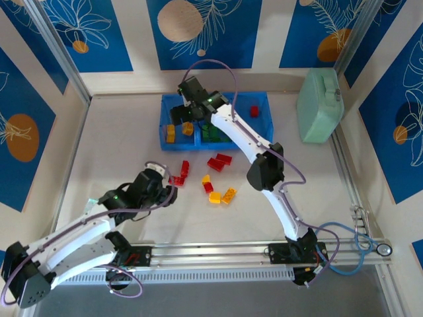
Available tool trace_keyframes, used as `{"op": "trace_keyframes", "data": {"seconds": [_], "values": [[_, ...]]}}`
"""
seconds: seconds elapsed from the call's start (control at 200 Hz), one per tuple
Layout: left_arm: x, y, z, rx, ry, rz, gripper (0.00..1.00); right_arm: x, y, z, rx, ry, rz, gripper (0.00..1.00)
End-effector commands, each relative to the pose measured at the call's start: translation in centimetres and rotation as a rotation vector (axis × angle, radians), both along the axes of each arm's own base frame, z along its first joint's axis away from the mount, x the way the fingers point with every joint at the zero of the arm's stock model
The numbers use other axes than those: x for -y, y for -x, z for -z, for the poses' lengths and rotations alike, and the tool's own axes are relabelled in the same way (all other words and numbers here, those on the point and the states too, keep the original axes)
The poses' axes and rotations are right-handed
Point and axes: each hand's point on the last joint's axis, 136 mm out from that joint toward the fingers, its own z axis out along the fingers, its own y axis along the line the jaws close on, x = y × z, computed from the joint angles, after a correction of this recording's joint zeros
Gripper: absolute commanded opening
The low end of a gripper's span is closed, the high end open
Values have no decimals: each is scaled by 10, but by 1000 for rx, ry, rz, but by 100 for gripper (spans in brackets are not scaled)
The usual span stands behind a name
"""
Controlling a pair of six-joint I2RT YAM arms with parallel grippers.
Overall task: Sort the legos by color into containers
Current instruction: Place the lego in the container, then pick up the lego from the center of the table.
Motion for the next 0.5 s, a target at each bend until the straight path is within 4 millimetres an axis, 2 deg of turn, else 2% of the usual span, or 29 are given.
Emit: {"op": "trace_keyframes", "data": {"seconds": [0.0, 0.12, 0.26, 0.4, 0.495], "values": [[29, -11, -14, 28, 9, 81, 64, 13, 28, -82, 108, -85, -30, 90], [56, -20, -7, -12, 25, 126, 67, 36, 51, -93, 115, -105, -11, 90], [78, -34, 8, -57, 18, 132, 68, 76, 79, -87, 111, -144, 48, 90], [99, -48, 22, -102, 5, 138, 68, 120, 107, -61, 69, -189, 122, 88], [113, -58, 29, -125, 10, 137, 68, 147, 124, -33, 24, -174, 174, 86]]}}
